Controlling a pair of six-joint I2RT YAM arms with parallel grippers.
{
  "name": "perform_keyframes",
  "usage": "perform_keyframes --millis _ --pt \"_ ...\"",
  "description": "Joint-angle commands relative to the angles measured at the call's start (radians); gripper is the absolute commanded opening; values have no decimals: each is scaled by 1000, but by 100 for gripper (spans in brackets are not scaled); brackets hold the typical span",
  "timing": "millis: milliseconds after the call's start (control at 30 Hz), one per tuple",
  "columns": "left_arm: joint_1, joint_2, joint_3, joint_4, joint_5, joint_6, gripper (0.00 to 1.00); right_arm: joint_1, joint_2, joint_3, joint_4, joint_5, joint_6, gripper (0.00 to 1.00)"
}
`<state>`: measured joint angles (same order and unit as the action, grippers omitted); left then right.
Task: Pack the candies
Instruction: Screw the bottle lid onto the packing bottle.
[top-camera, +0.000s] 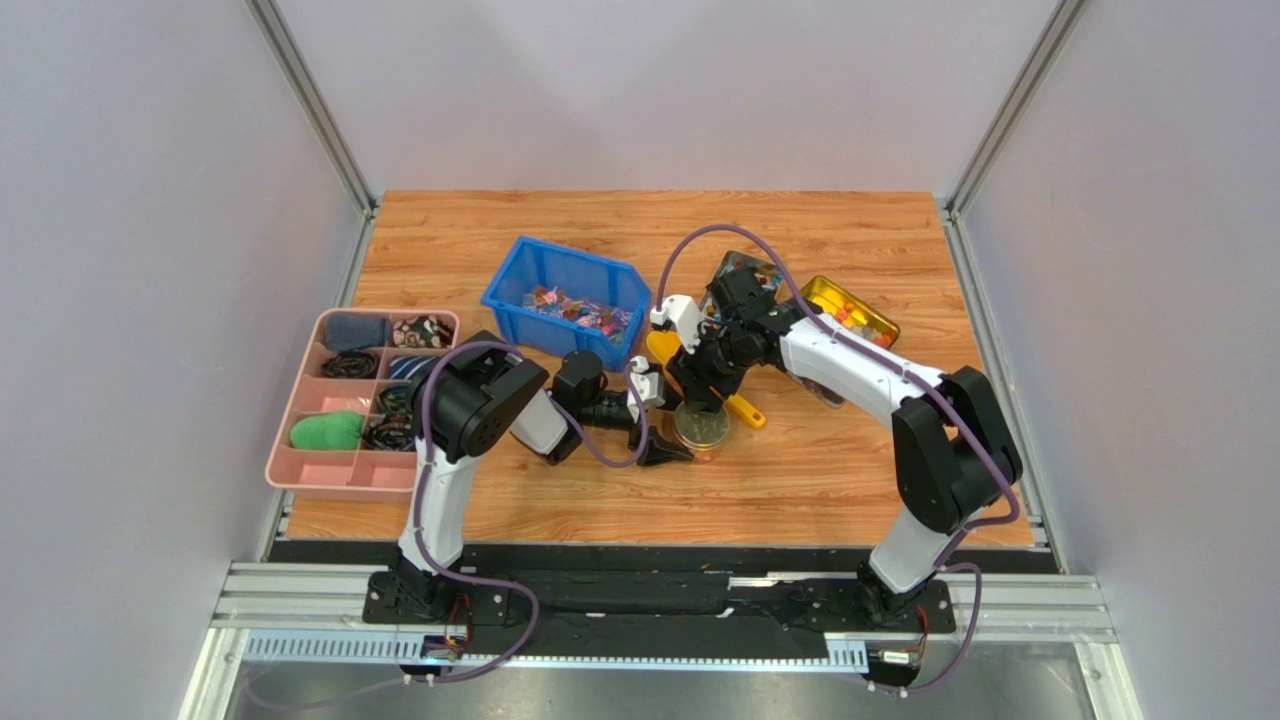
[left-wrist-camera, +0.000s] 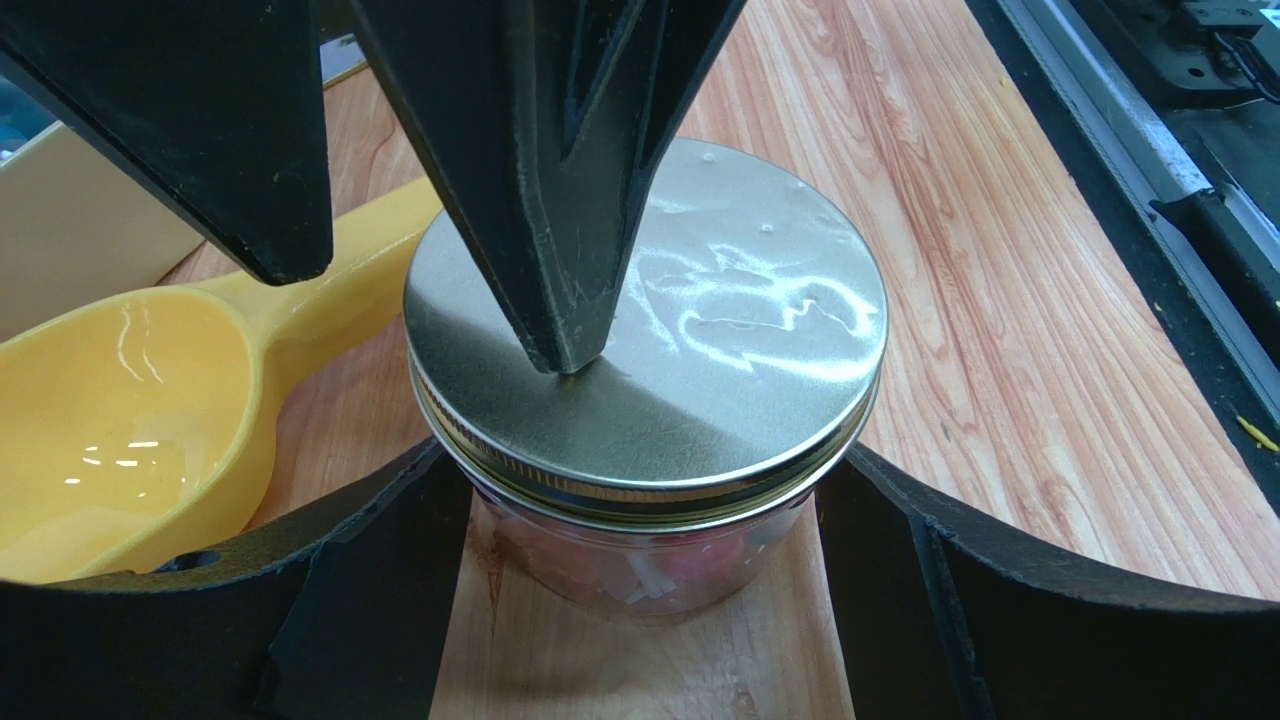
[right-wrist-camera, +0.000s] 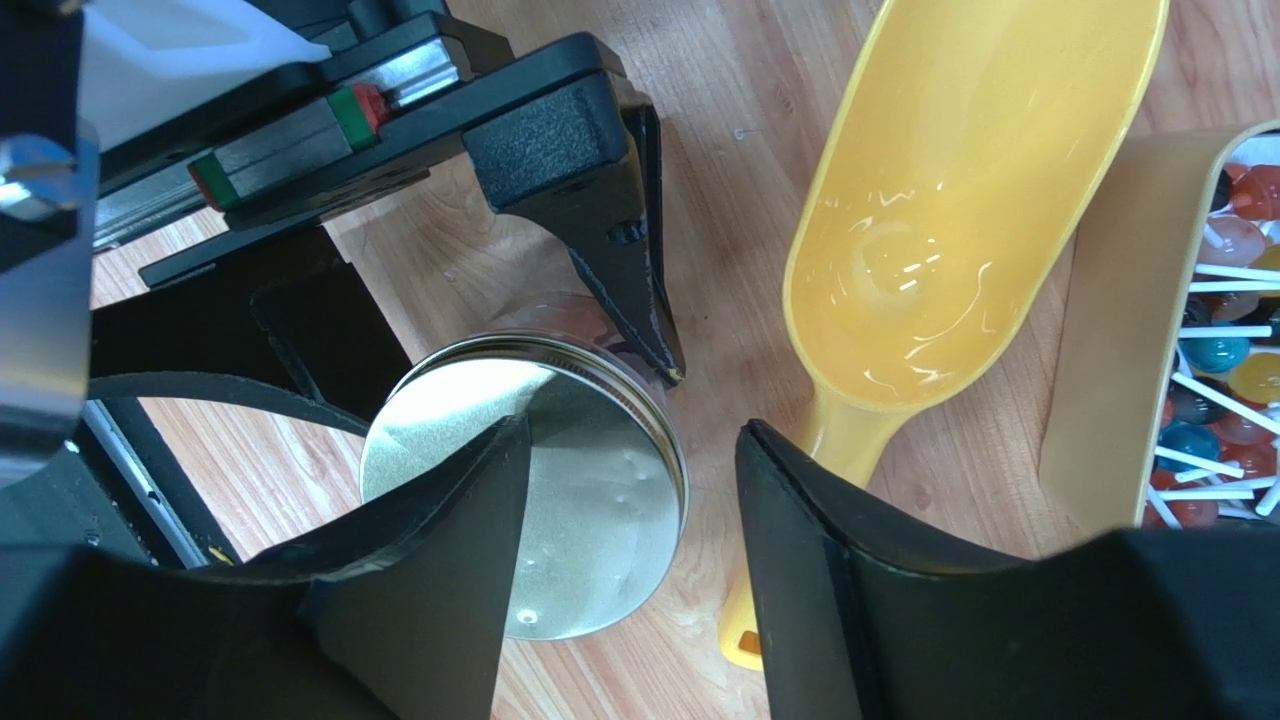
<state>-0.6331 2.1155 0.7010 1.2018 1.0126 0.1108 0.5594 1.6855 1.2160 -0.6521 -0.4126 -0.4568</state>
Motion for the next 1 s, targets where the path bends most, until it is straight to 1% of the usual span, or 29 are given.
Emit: perform_keyframes --millis 0,167,567,633,700,733,867,967 --pt "9 9 9 -8 12 -30 76 -4 9 -12 38 -2 1 55" --pt "10 8 8 -8 11 -28 76 8 13 -32 74 18 12 54" --pt "13 8 8 -8 9 -33 76 53 3 -58 72 78 7 52" --pt "13 6 8 -7 9 -34 76 53 0 -56 57 63 1 49" --pt "15 6 8 -7 9 -33 76 51 -1 -55 43 54 -3 44" --pt "15 6 8 -7 11 -34 76 51 2 -50 34 41 -6 43" --pt "13 4 6 -7 7 -34 76 36 19 -24 -6 15 -10 35" --pt "16 3 6 -7 7 -34 76 30 13 -21 -32 11 -17 33"
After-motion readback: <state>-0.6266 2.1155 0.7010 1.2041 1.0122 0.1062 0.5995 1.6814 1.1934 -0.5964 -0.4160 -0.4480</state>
